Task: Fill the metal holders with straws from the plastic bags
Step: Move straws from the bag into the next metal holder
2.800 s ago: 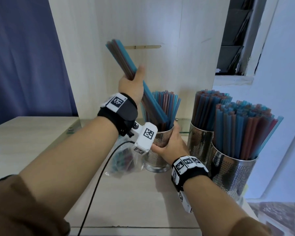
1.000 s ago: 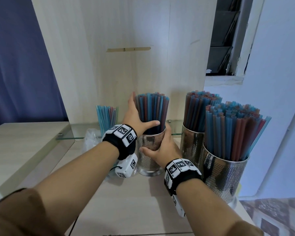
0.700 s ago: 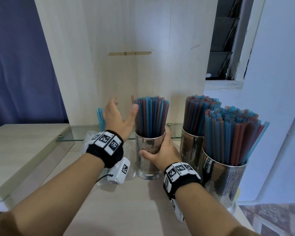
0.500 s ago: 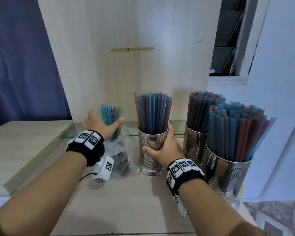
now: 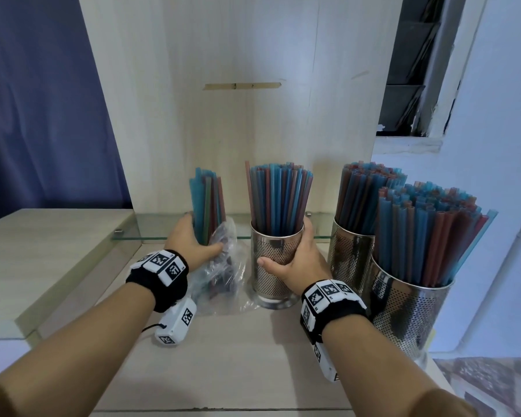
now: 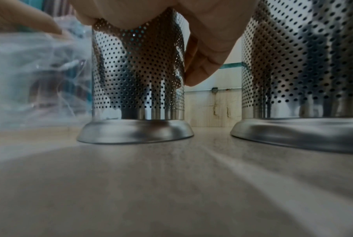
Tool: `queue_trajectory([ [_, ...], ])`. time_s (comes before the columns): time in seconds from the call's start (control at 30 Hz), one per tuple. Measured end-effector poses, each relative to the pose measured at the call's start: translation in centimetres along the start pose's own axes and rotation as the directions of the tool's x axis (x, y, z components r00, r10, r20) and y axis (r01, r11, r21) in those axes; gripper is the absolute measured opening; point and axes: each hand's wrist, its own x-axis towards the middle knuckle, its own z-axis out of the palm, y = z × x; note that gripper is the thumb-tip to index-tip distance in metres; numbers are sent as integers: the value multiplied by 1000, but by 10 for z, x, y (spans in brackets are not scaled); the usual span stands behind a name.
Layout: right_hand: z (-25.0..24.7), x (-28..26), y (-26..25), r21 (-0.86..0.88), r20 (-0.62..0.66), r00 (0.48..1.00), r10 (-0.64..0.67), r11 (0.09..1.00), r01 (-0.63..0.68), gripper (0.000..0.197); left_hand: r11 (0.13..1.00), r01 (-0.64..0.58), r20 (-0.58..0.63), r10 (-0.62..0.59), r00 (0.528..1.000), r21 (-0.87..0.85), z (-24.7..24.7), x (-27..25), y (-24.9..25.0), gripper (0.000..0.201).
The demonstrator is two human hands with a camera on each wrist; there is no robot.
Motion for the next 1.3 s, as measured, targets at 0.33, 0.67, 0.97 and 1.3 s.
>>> queue_trajectory([
  [0.33,1,0,0,11,0,1000,11,1000,-11,124,965,91,105,-120,987,247,2,14,-2,79],
  [0.67,2,2,2,3,-2,1000,19,1000,-19,122,976,133,-35,-129,991,172,-4,28,9,67],
  [0.97,2,2,0,-9,-1,1000,30,1000,-30,110,993,114,-120,-114,986,-4,0,30,16,26],
  [1.3,0,2,1,-44,-9,1000,-11,999,10,124,934,173,-115,-218,969,-312,-1,33,14,34],
])
